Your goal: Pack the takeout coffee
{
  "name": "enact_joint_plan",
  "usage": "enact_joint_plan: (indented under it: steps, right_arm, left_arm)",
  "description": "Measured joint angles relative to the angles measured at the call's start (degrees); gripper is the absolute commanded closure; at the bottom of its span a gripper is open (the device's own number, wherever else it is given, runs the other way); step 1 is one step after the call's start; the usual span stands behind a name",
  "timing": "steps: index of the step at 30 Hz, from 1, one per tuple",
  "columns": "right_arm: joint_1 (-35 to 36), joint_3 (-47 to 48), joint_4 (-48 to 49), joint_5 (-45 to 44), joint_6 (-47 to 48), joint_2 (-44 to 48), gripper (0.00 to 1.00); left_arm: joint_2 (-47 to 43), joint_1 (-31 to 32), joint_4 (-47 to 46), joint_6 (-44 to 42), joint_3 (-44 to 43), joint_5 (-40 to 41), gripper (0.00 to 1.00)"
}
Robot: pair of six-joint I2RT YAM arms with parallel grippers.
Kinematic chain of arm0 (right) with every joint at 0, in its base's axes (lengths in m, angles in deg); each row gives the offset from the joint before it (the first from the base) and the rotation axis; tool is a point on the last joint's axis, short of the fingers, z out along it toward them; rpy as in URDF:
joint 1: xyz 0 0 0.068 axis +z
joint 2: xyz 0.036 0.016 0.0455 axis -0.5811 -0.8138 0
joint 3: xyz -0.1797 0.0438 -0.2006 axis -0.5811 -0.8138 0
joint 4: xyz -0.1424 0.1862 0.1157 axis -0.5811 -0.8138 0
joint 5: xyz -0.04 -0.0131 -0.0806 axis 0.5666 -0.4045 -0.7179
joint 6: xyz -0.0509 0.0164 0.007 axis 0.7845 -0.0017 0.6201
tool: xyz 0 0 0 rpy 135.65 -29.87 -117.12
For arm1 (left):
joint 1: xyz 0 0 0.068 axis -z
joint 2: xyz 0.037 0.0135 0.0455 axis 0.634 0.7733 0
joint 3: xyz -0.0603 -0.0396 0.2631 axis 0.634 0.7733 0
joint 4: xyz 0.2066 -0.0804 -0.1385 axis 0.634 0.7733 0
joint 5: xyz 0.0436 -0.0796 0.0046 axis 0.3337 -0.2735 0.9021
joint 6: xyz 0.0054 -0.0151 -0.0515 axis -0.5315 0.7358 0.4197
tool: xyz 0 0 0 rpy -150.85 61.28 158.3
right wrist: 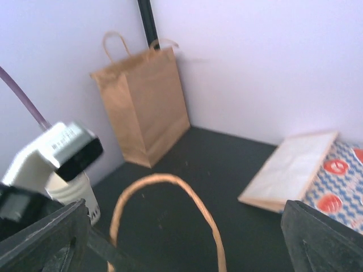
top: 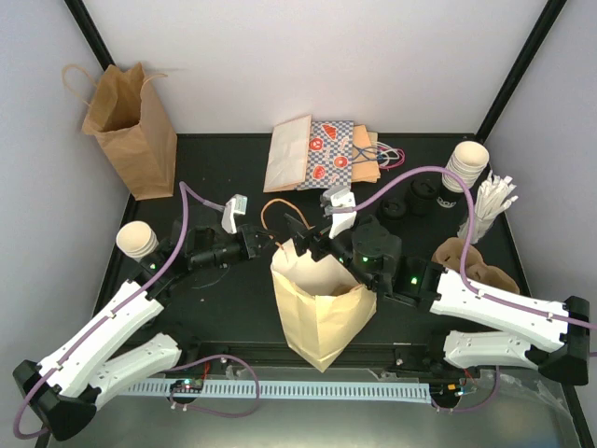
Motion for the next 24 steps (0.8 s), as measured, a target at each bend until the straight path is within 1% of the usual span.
enact_joint_plan:
  steps: [6,12,14,19,21,24]
  right_arm:
    - [0.0,-3.1,16.4,1.2,3.1,0.5,0.03]
    - [0.0,-4.6,30.0,1.6,10.4,-0.9,0.03]
    - [0.0,-4.1,31.7,1.7,12.7,-1.4,0.03]
    - [0.0,1.4,31.6,2.3,16.9,-1.5,0.02]
    - [0.0,3.1,31.4,2.6,18.1,-0.6,0.02]
    - [0.0,3.5,31.4,2.6,18.9,2.1,0.0]
  left_arm:
    - [0.0,0.0,-0.4,0.0,0.0,-1.0,0.98]
    - [0.0,0.0,-0.4,-0.1,0.0,-2.6,0.98]
    - [0.0,0.0,-0.4,-0.2,0.0,-2.7,0.99]
    - [0.0,0.0,-0.4,-0.8,0.0,-2.6,0.98]
    - [-0.1,0.0,-0.3,-1.3,0.0,-2.3,0.98]
    - [-0.1,0.0,0.0,-2.3,-0.7,-1.5,0.98]
